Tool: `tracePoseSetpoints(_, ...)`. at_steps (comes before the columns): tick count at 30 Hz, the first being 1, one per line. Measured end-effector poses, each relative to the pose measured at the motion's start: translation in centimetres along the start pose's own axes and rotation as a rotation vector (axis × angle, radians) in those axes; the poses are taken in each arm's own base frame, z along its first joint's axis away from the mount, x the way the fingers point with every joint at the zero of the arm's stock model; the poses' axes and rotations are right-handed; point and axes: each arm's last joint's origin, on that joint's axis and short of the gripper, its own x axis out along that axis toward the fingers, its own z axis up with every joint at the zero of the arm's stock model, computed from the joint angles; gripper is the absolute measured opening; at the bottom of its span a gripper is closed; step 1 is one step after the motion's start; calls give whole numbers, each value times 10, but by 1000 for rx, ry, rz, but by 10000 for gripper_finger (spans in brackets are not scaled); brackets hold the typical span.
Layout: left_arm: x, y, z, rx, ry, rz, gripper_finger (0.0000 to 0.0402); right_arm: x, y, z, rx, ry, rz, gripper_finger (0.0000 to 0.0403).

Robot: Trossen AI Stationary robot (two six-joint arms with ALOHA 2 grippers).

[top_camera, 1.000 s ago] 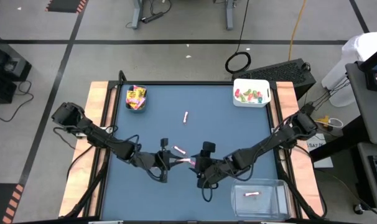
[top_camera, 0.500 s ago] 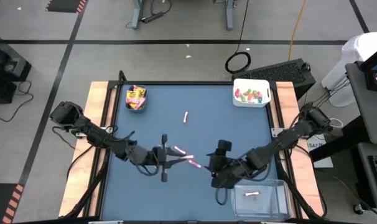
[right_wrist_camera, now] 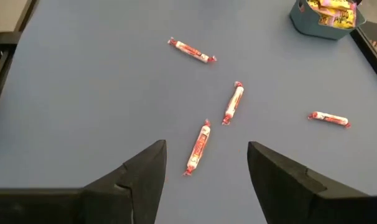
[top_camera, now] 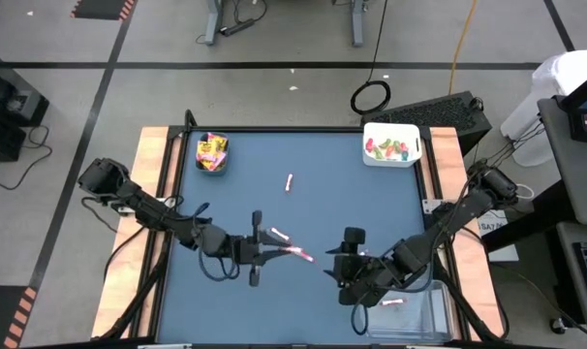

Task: Sort candy
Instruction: Put the white candy into the transparent bin

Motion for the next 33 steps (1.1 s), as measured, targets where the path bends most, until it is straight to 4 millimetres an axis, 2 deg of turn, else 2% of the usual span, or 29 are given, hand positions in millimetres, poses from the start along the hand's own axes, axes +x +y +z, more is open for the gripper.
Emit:
tracePoseSetpoints(14,0,0,0,540,0,2,61,-1,1,-1,-46,1,2,215)
tracePoseSetpoints(23,0,1,1,626,-11,11,61,-1,1,-1,-65,1,2,215)
tracePoseSetpoints(33,0,1,1,624,-9,11,61,-1,1,-1,-69,1,2,215)
